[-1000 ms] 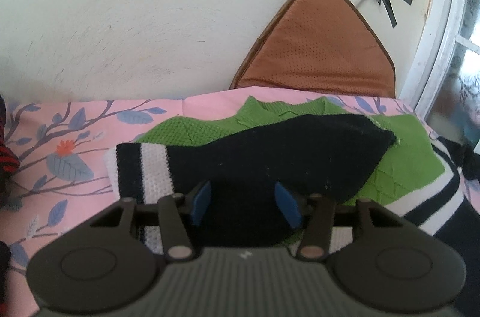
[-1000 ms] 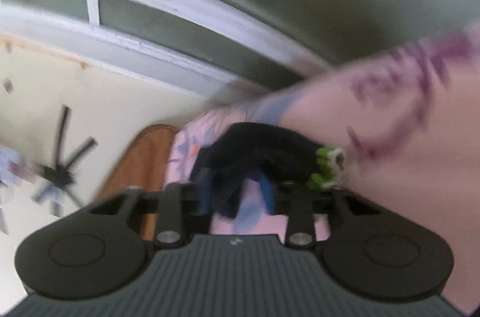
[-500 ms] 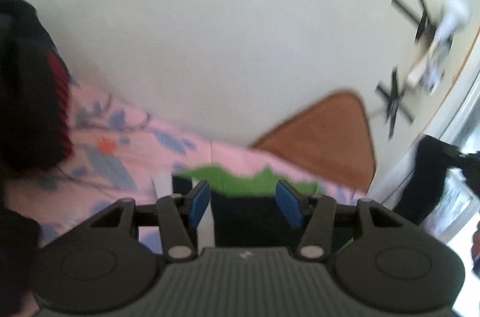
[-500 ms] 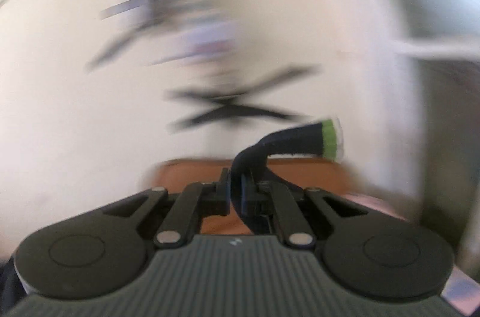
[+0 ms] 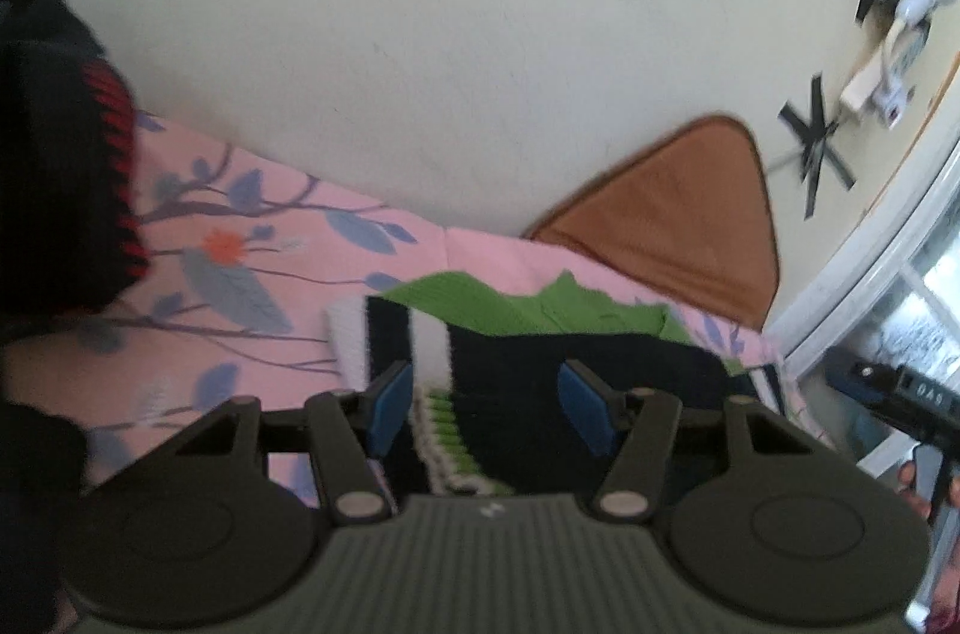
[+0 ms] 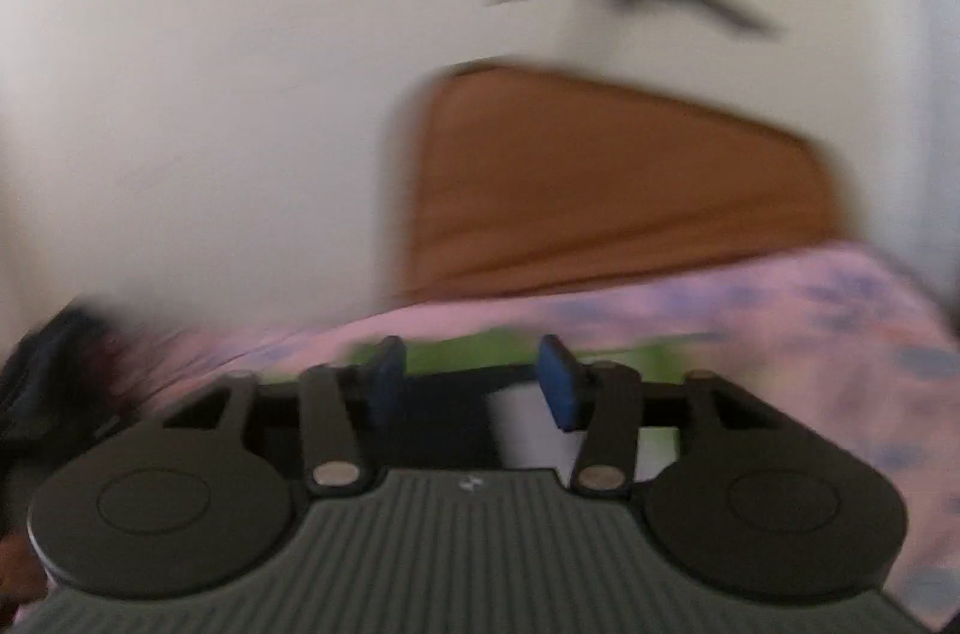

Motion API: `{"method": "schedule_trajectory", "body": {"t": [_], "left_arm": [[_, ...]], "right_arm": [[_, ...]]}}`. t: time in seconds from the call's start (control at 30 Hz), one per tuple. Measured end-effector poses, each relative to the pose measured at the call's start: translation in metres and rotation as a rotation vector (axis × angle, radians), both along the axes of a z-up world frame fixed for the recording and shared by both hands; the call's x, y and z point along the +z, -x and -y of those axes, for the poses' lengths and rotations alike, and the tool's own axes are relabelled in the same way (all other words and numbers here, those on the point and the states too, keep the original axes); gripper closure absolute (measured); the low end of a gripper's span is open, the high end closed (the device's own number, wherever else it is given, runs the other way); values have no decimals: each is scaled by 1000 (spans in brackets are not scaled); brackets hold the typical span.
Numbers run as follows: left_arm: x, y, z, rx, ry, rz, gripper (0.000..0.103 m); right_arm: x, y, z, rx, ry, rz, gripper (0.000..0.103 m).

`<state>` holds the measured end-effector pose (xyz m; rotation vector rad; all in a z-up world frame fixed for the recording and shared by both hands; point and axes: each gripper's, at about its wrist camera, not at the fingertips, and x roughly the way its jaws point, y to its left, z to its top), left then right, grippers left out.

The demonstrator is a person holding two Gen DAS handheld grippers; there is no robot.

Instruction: Fold small clothes

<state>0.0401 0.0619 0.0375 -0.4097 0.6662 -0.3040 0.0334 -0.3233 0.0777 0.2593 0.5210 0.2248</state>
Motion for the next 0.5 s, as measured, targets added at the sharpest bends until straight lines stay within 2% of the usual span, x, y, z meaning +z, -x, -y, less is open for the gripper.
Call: {"method": "schedule_trajectory", "body": {"t": [0.03,0.1,0.2,0.23,0.27,0.3,0.37,0.4,0.47,0.5], "left_arm": [[-3,-3,5,2,-14,-7,47],[-7,-9,15,6,-42,-21,48],[-11,-12,25,2,-67,-27,50],[-11,-12,29,9,-94,-23,52],[-12,-13,33,21,-144,-19,54],[-16,-15,41,31,-215,-19,62],[-20,-13,59,23,-358,30,61],[-19,-13,66,27,-400,31,60],[-19,-14,69,28,-424,31,59],[-19,-14,66,27,-410,29,59]], "right_arm": [[-5,1,15,-53,1,-19,27],[-16,0,36,-121,-18,-74,26],[-32,-12,43,-82,-66,-171,25],[-37,-18,38,-48,-66,-203,43],[-41,-22,31,-15,-45,-221,87],[-44,-25,24,4,-2,-220,88],[-49,-34,26,-53,29,-183,90],[-52,-39,34,-102,7,-200,90],[-58,-36,43,-138,-45,-216,87],[-57,-32,41,-139,-42,-215,84]]}}
